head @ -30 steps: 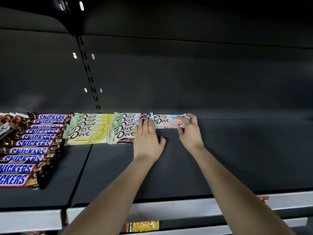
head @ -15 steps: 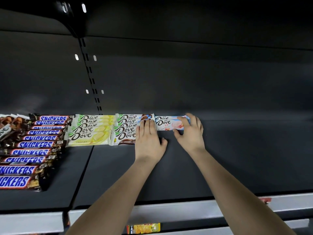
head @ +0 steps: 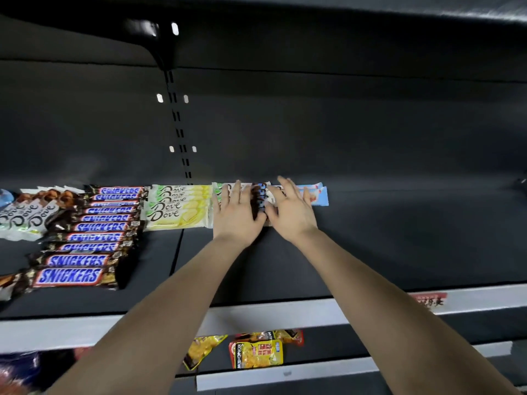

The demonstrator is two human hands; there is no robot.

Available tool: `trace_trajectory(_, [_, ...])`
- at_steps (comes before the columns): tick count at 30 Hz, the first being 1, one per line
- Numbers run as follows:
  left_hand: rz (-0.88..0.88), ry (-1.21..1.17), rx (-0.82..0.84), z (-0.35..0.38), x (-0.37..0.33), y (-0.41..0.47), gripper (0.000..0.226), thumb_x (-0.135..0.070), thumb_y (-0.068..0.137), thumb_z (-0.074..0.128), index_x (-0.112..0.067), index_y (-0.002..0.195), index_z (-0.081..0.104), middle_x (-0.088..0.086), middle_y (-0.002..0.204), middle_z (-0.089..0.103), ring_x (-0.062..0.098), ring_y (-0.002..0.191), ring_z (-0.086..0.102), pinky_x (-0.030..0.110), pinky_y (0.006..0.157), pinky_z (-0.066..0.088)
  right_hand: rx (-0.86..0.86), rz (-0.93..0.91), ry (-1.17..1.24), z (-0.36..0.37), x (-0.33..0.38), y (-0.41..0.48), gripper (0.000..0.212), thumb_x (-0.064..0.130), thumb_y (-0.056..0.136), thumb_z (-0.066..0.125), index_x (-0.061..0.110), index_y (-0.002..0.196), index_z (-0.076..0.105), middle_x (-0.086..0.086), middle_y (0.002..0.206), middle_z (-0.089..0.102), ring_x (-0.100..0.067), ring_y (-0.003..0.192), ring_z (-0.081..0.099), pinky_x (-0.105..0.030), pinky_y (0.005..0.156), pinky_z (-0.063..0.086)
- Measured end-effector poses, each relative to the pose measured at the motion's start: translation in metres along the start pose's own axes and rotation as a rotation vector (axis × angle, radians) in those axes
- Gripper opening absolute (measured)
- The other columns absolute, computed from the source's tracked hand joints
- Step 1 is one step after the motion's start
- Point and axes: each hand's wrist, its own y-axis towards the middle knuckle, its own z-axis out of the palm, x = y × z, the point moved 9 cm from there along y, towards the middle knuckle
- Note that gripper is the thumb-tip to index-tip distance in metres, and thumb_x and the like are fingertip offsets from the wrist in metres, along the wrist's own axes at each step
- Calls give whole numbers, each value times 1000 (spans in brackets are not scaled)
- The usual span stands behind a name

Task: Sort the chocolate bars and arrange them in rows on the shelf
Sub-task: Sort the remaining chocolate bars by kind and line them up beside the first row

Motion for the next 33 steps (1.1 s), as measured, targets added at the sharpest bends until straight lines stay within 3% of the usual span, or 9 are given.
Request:
trace_trajectory(4, [-41,34,-11,-28,48,-6,67,-42,91,41,-14,148,18,5,158,8,27,145,-4,46,117,-3,-5,-105,-29,4,54,8,47,35,97,36,20,141,36,-2,154,20,-17,143,11,-40,116,-3])
trace_trajectory(15, [-165,45,-43,-108,213,-38,63,-37,89,47,-16,145,27,4,154,24,23,145,10,42,118,4,-21,-333,26,32,238,28,44,34,96,38,17,137,42,-5,151,28,-22,141,19,-39,117,6])
trace_trajectory(21, [-254,44,15,-128,300,-64,57,-35,89,47,-17,142,34,7,149,35,25,141,21,42,117,8,80,-415,76,70,323,32,45,36,98,35,17,137,42,-4,152,25,-20,143,15,-43,118,7])
trace_trajectory(33, [-402,47,11,-161,450,-91,54,-30,87,45,-23,140,38,10,141,45,28,131,39,40,112,26,174,-537,79,130,459,43,44,33,97,35,15,138,41,-5,151,27,-19,142,18,-38,117,4])
